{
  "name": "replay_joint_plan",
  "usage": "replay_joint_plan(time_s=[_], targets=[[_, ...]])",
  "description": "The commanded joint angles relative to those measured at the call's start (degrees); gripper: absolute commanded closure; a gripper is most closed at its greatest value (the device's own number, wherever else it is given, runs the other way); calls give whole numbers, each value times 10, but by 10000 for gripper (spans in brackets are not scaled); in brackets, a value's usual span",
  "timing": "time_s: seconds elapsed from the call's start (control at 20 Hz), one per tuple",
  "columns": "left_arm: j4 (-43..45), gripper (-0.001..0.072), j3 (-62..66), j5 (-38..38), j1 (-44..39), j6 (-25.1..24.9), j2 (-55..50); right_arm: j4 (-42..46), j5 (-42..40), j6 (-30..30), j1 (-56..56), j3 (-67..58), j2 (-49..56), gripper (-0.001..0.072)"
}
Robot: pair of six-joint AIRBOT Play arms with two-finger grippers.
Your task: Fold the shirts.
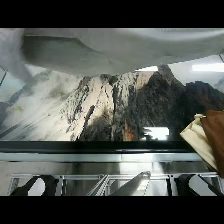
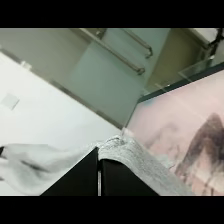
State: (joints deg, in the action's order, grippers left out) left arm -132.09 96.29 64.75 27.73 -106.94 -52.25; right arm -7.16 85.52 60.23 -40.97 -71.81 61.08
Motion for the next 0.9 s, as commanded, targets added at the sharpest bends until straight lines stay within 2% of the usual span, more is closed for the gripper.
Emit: replay_joint_plan(time_s=[0.0, 0.1, 0.2, 0.35, 0.5, 0.65, 0.7, 0.75, 0.8, 0.85], targets=[[2, 685, 56, 17, 14, -7, 52, -76, 100, 14, -9, -28, -16, 698], [0, 685, 66, 21, 14, -8, 56, -63, 106, 14, -9, -28, -27, 697], [0, 684, 66, 55, 14, -8, 43, -8, 106, 35, -1, -27, -30, 697], [-1, 685, 64, 157, 14, -7, -20, 189, 70, 68, 43, -12, -29, 697], [2, 686, 12, 198, -23, -6, -104, 362, -56, 112, 114, 62, -16, 697], [2, 688, -68, 156, -87, -24, -211, 383, -171, 107, 158, 139, 56, 696], [2, 638, -90, 113, -109, -38, -255, 383, -215, 93, 171, 153, 97, 660], [2, 371, -104, 69, -123, -46, -296, 382, -248, 78, 178, 156, 141, 433], [1, 40, -108, 33, -132, -45, -339, 377, -268, 68, 179, 153, 188, 235], [0, -3, -99, 19, -134, -43, -376, 373, -269, 59, 176, 144, 231, 181]])
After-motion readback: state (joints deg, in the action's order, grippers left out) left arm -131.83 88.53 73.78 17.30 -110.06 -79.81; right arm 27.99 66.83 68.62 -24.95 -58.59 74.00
